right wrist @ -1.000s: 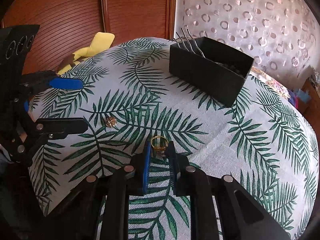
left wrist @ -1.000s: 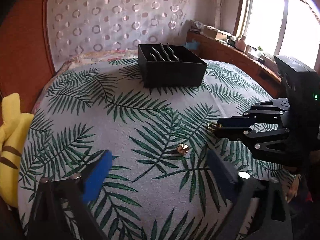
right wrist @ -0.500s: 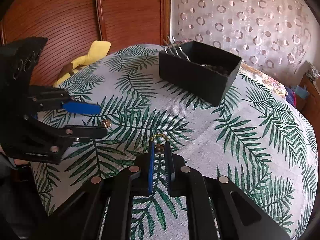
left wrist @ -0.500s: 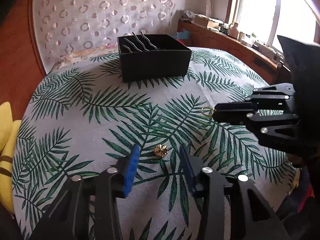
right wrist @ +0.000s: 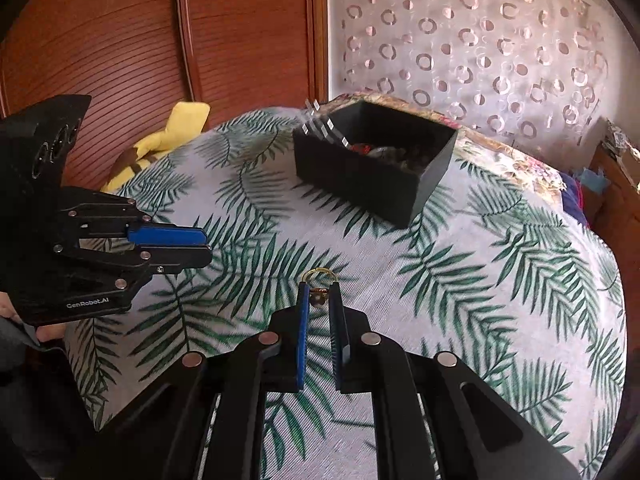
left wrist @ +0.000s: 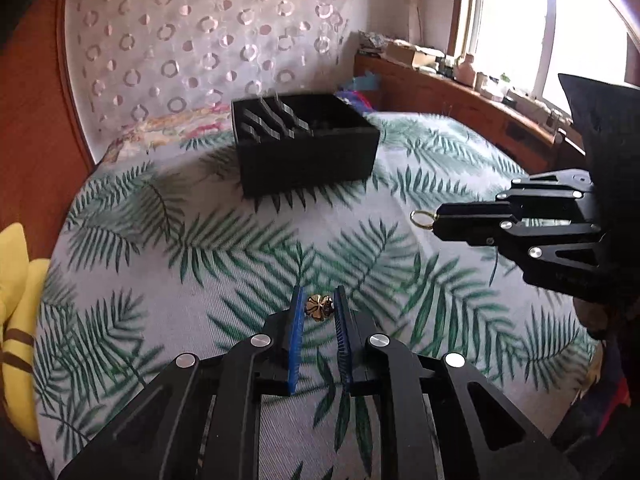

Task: Organize jewelry
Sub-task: 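Carry the ring and earring into the black box and open both grippers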

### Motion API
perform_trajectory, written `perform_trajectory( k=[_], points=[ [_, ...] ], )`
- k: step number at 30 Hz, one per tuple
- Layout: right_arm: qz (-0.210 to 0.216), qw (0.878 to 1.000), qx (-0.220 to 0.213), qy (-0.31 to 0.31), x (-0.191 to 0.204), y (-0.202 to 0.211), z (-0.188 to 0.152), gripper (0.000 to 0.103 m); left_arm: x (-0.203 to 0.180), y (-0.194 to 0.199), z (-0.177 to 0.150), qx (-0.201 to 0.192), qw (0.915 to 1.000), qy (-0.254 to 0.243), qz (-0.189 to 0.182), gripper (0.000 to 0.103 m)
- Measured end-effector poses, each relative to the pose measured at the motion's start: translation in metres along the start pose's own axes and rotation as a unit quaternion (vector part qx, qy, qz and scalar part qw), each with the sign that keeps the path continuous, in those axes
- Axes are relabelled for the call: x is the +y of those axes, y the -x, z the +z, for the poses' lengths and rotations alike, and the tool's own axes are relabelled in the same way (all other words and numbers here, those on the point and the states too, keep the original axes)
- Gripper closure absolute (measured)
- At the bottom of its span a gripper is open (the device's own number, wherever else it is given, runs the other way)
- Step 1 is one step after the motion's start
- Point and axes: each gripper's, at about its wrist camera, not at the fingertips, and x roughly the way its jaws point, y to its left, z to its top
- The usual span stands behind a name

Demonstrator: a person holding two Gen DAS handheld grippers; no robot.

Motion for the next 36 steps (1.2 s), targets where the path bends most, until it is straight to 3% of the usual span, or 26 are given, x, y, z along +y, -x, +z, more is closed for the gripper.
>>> perform_trajectory(
  k=[9, 15, 28, 30, 31, 33, 36],
  points=[
    [-0.019, 0.999, -0.049, -0.015, -0.019, 0.009, 0.048, 0.092, -0.001, 0.010, 0.056, -0.051, 0.9986, -0.011, 0.006, 0.089],
    [-0.037, 0.998, -0.050, -0.020, -0.036, -0.009, 0.073, 0.092, 0.007, 0.006, 0.089, -0.072, 0.9974, -0.004, 0.006, 0.089],
    [-0.026, 0.998, -0.046, -0.036, -0.058, -0.045, 0.098, 0.087, 0.027, -0.030, 0.141, -0.069, 0.9972, 0.023, 0.018, 0.089],
    [-0.027, 0.997, -0.054, -0.043, -0.061, -0.042, 0.097, 0.070, 0.032, -0.036, 0.145, -0.069, 0.9968, 0.034, 0.021, 0.074],
    [-0.026, 0.997, -0.055, -0.046, -0.063, -0.040, 0.097, 0.070, 0.034, -0.036, 0.146, -0.070, 0.9966, 0.036, 0.023, 0.070],
    [-0.029, 0.996, -0.060, -0.053, -0.064, -0.034, 0.093, 0.070, 0.035, -0.035, 0.145, -0.074, 0.9962, 0.035, 0.032, 0.051],
    [-0.049, 0.994, -0.072, -0.064, -0.062, -0.019, 0.083, 0.067, 0.037, -0.024, 0.137, -0.087, 0.9945, 0.043, 0.041, 0.032]
  ],
)
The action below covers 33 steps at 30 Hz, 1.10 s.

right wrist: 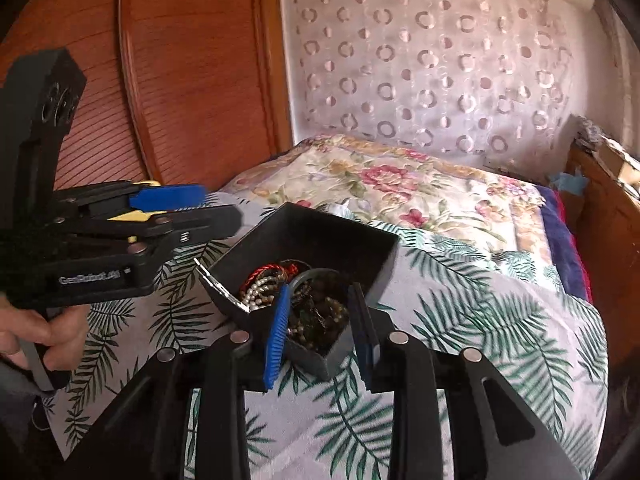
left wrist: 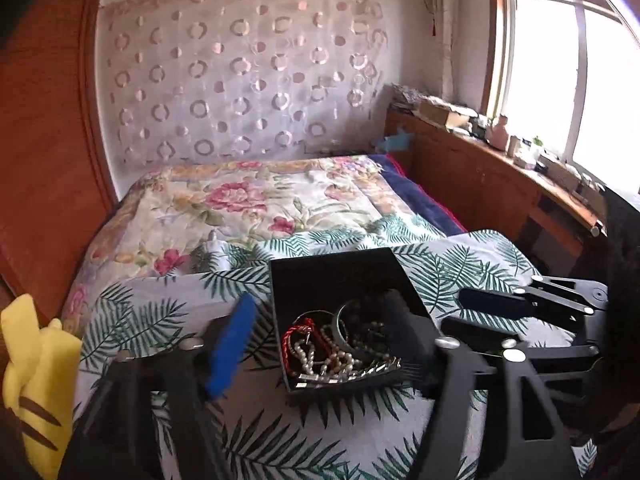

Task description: Organize jewelry

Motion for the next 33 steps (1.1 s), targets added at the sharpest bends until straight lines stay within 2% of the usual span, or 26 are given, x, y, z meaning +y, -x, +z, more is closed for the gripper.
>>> perform_trajectory(
  k=[1, 3, 5, 7, 11, 17, 23, 33],
  points=[
    [-0.006, 1.000, -0.006, -0.005, 0.000, 0.006, -0.003, 0.064, 0.000, 0.004, -0.003, -0.003, 1.0000, 0.001, 0.002, 0.029],
    [-0.018, 0.999, -0.022, -0.019, 0.000, 0.022, -0.012, 0.049, -0.003, 0.017, -0.010, -0.013, 0.9998, -0.003, 0.016, 0.015],
    [-0.027, 0.999, -0.032, -0.030, 0.003, 0.036, -0.021, 0.046, -0.005, 0.031, -0.018, -0.025, 0.9992, -0.005, 0.031, 0.009],
    [-0.042, 0.997, -0.044, -0.042, 0.007, 0.052, -0.030, 0.042, -0.006, 0.045, -0.026, -0.032, 0.9988, 0.001, 0.037, 0.008],
    [-0.063, 0.993, -0.071, -0.063, 0.011, 0.079, -0.046, 0.024, -0.009, 0.068, -0.041, -0.041, 0.9982, 0.004, 0.043, 0.008],
    [-0.086, 0.988, -0.093, -0.085, 0.015, 0.108, -0.072, 0.009, -0.016, 0.096, -0.060, -0.046, 0.9965, -0.008, 0.069, 0.008],
    [-0.099, 0.985, -0.105, -0.093, 0.014, 0.123, -0.081, 0.003, -0.016, 0.113, -0.075, -0.047, 0.9960, 0.003, 0.076, 0.008],
    [-0.113, 0.982, -0.114, -0.095, 0.013, 0.131, -0.083, 0.003, -0.015, 0.119, -0.091, -0.043, 0.9959, 0.009, 0.079, 0.008]
  ],
)
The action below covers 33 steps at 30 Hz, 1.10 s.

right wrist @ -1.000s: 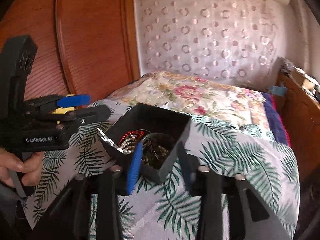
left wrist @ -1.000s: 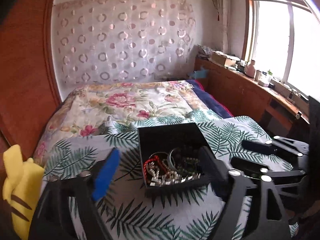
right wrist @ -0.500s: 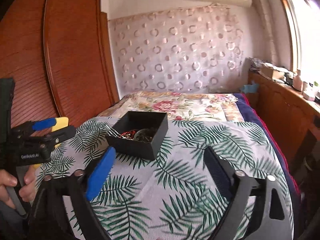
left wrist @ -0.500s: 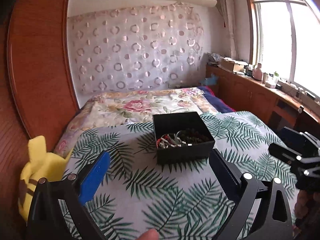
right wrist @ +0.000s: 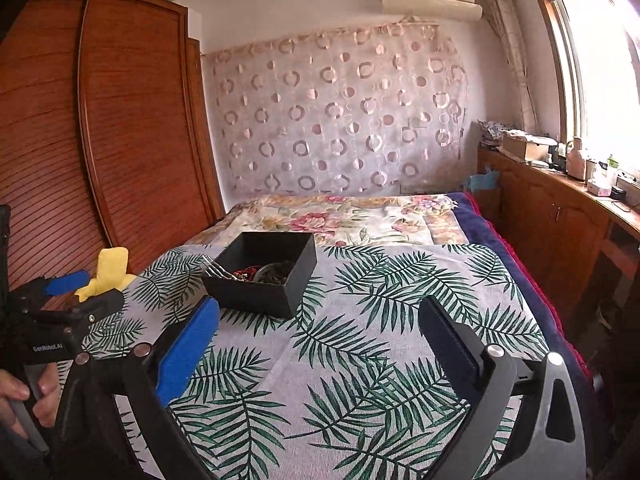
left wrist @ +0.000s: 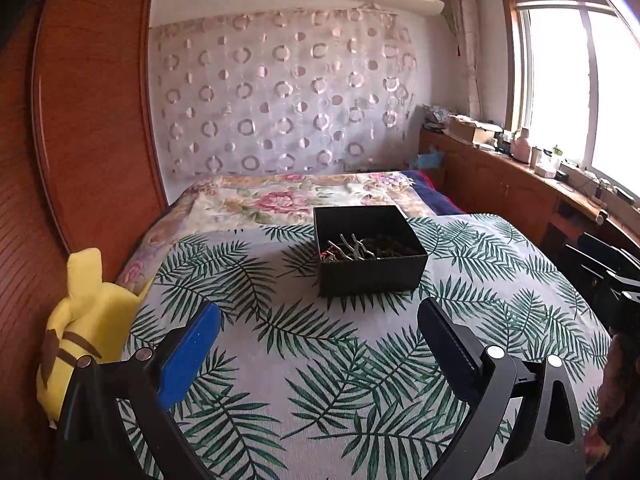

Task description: Organize jewelry

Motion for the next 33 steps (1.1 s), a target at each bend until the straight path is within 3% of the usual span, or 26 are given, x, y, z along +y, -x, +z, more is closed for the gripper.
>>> perform_trajectory(
  k=[33],
  points=[
    [-0.006, 1.000, 0.001, -0.001, -0.0002, 0.0062, -0.0040, 0.003, -0.0023, -0.0008, -0.0039, -0.003, 1.0000, 0.001, 0.000, 0.008]
  ],
)
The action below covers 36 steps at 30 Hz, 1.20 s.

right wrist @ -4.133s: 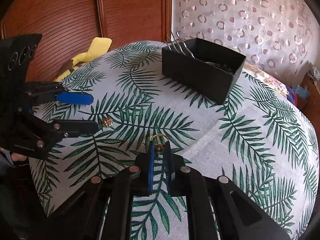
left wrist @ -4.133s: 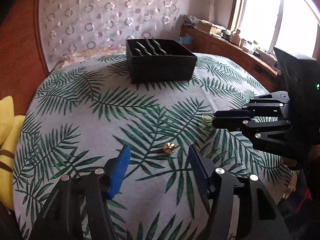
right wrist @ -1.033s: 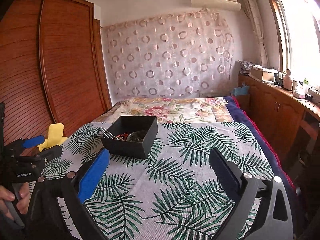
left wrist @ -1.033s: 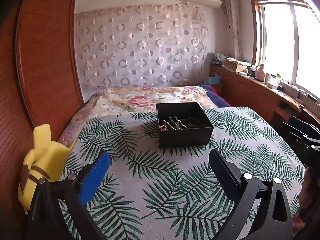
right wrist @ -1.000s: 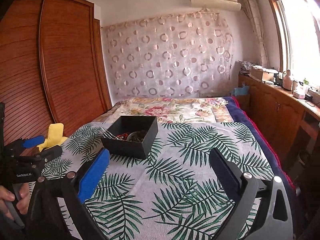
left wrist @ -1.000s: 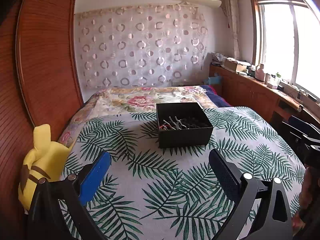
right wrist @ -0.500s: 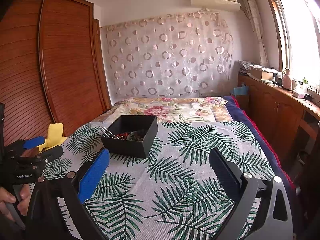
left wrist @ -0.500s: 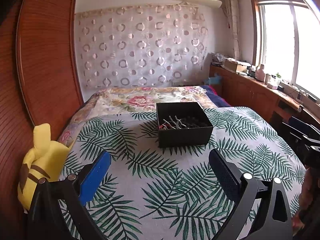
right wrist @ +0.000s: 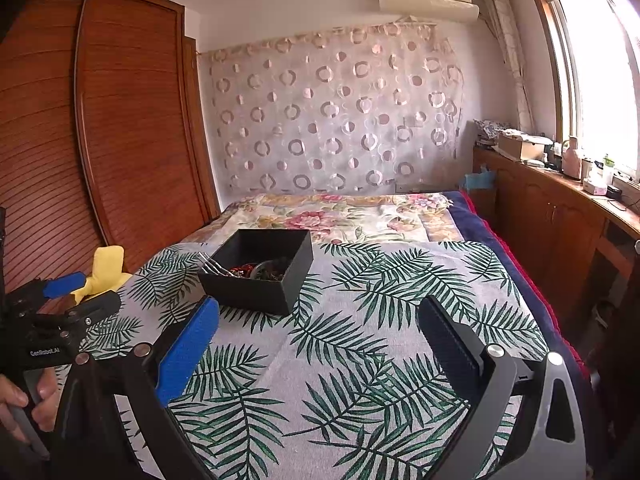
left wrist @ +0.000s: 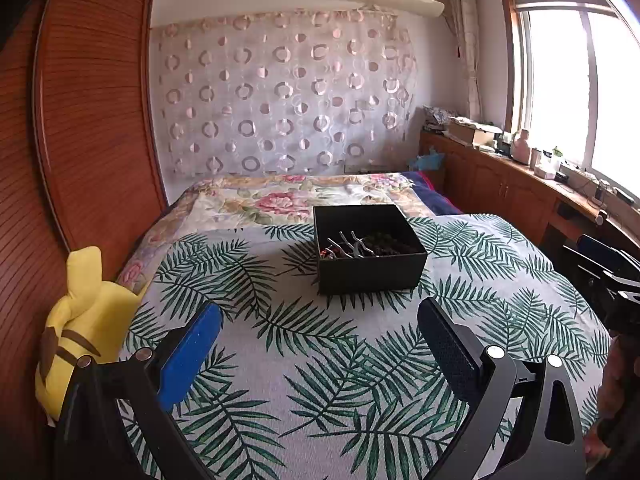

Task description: Organize jewelry

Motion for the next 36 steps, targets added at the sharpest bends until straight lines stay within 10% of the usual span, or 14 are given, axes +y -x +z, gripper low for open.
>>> perform_trajectory(
  k=[36],
  points=[
    [0.000, 1.000, 0.000, -0.002, 0.0002, -0.0012, 0.0003, 0.003, 0.0051, 0.0096, 0.0030, -0.015, 0.9999, 0.005, 0.003, 0.008]
  ],
)
